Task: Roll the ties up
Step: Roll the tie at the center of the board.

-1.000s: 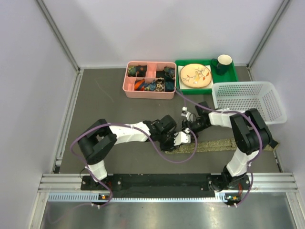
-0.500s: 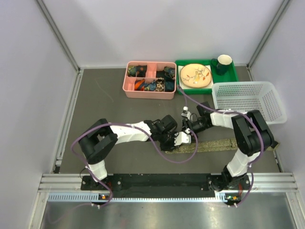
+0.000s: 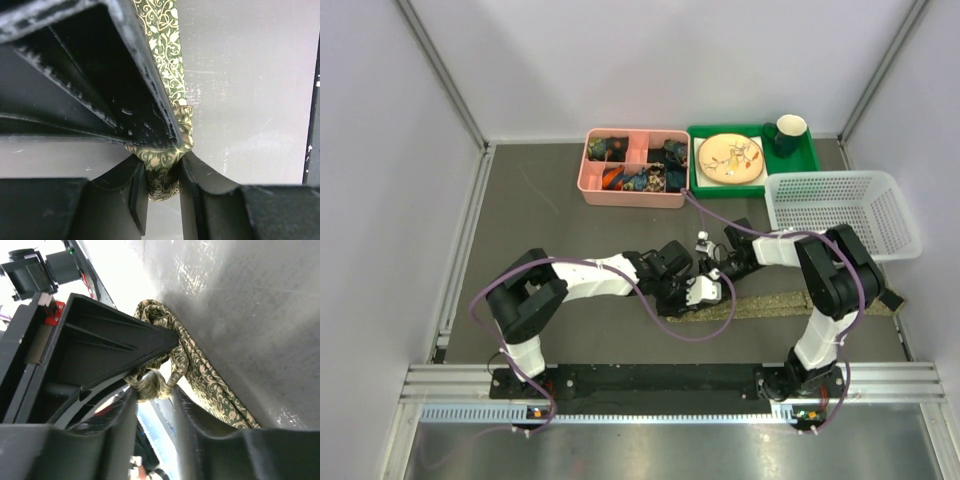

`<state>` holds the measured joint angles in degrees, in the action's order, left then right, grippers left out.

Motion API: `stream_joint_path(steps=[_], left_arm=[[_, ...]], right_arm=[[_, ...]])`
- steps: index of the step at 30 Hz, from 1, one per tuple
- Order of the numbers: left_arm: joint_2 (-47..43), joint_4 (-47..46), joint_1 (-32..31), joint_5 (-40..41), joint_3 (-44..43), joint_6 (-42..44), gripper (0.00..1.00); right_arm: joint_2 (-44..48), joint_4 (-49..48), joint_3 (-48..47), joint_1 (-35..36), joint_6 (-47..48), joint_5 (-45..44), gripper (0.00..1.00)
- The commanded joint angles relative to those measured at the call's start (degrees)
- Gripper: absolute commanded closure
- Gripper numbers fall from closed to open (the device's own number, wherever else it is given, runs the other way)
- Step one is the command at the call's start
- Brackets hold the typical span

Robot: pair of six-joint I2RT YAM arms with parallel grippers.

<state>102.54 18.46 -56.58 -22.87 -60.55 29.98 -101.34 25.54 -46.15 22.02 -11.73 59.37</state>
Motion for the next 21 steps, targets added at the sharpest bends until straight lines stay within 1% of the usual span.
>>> stream_joint_path(steps=[1,2,4,5,9,12,13,16,18,19,21], left_arm=[[3.1,4.6,0.1,3.7,1.1,1.0,0.69],[3.1,4.5,0.2,3.7,1.4,1.0,0.69],[2.9,4.3,0.2,3.8,1.7,0.8,0.68],[2.8,4.3,0.2,3.7,1.8,0.8,0.68],[2.6,3.7,0.2,3.8,2.4,0.5,0.65],[2.8,3.5,0.2,4.2,2.4,0.2,0.65],[2.8,3.6,0.2,4.1,2.3,0.0,0.65],[2.6,3.6,0.2,4.2,2.4,0.1,0.65],[2.4,3.5,0.2,4.2,2.5,0.1,0.65],[2.2,3.4,0.2,4.2,2.5,0.1,0.65],[2.4,3.1,0.2,4.2,2.5,0.0,0.65]], right_arm=[[0.4,-2.6,-1.0,0.1,-0.1,-1.3,0.81],[0.7,-2.0,-1.1,0.0,0.2,-1.4,0.88],[1.2,-0.3,-2.1,-0.2,1.7,-2.3,0.95],[1.5,0.0,-2.3,-0.1,2.2,-2.9,1.0],[1.4,1.0,-3.4,-0.1,4.4,-5.6,1.0],[0.4,2.8,-4.3,-0.1,5.0,-5.2,1.0],[0.2,3.5,-4.4,-0.1,5.3,-4.8,0.96],[1.8,4.6,-2.9,-0.4,5.3,-3.5,0.74],[2.7,4.3,-1.5,-0.4,4.9,-3.0,0.69],[2.4,3.7,-1.1,-0.4,4.5,-2.4,0.67],[0.5,3.1,-1.0,-0.3,3.9,-0.6,0.64]])
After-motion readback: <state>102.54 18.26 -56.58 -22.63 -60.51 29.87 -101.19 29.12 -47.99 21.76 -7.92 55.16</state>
